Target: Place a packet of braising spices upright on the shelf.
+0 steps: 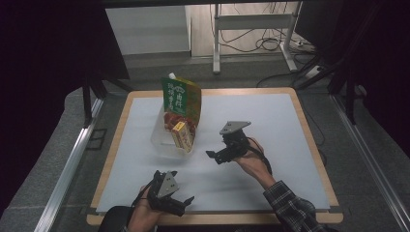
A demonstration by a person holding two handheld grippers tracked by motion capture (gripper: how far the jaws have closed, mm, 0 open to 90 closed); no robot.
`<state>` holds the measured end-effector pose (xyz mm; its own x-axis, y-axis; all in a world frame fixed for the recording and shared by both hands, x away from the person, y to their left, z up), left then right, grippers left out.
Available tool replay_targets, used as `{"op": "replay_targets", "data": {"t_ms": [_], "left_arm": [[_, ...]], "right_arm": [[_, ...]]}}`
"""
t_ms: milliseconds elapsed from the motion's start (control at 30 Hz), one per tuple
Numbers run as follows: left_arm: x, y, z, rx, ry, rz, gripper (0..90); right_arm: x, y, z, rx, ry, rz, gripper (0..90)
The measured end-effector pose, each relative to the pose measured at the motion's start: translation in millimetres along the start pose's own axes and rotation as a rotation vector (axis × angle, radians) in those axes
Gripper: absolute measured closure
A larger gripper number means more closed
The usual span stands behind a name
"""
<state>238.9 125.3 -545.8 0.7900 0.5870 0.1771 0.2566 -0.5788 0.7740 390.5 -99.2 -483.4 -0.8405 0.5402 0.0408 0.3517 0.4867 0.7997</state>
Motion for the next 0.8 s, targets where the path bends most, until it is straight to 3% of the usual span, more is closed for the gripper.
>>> {"op": "replay_targets", "data": {"t_ms": [800], "left_arm": [[0.7,0.1,-0.9,-0.01,0.0,-0.009,0.3]], "right_arm": [[-15.5,-31.6,-36.7,0.031,-0.06,0.04,0.8]]}}
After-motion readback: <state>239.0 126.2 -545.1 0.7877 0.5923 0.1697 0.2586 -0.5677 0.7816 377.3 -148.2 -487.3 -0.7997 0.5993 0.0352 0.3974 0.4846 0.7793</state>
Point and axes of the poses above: each handheld gripper's, and its own axes: z roughly forward along the jaws, y roughly out of its top, x roughly to its left, the point moved 2 cm from there along z, roughly forward along the jaws, and after that the axes turned 5 degrees about z, right-handed, at the moved point
